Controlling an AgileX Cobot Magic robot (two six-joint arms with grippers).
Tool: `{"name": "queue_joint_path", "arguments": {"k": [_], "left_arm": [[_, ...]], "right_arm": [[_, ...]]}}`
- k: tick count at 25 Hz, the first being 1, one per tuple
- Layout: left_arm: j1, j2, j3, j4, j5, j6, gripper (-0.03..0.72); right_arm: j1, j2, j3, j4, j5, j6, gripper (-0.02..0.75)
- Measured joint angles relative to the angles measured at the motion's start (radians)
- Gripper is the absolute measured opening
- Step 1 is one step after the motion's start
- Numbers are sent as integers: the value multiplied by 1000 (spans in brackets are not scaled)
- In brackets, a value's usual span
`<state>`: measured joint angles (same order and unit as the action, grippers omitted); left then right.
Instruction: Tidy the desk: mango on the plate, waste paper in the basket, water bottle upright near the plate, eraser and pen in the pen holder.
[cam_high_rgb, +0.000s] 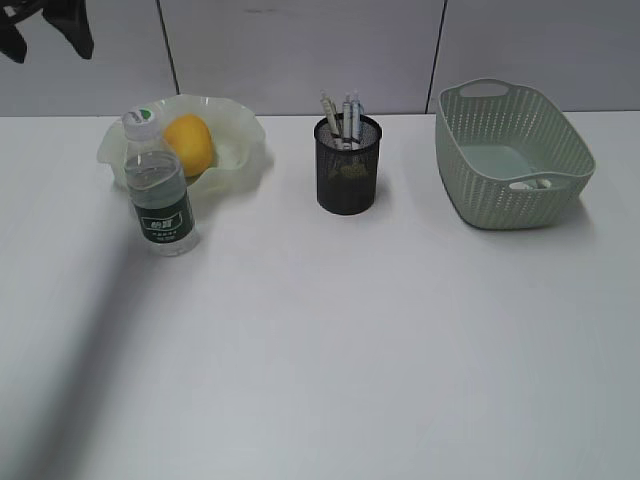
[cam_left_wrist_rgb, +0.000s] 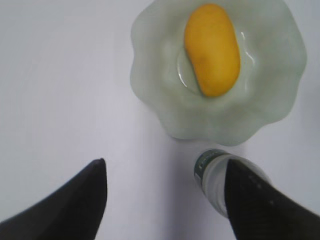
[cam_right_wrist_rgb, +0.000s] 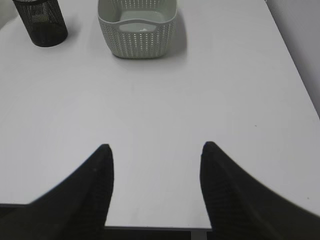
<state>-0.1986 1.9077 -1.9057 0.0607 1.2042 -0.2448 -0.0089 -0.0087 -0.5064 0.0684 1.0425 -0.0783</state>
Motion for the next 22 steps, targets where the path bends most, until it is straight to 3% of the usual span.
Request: {"name": "queue_joint_path", "arguments": {"k": [5, 14, 17, 22], "left_arm": [[46, 0, 10, -2, -3, 35, 555], [47, -101, 68, -47, 11, 69, 555], [47, -216, 174, -41, 8, 69, 555], [47, -472, 500, -41, -82, 70, 545]], "right_arm": [[0, 0, 0, 0, 0, 0, 445], [0, 0, 0, 0, 0, 0, 445], [0, 0, 0, 0, 0, 0, 445], [0, 0, 0, 0, 0, 0, 445]]}}
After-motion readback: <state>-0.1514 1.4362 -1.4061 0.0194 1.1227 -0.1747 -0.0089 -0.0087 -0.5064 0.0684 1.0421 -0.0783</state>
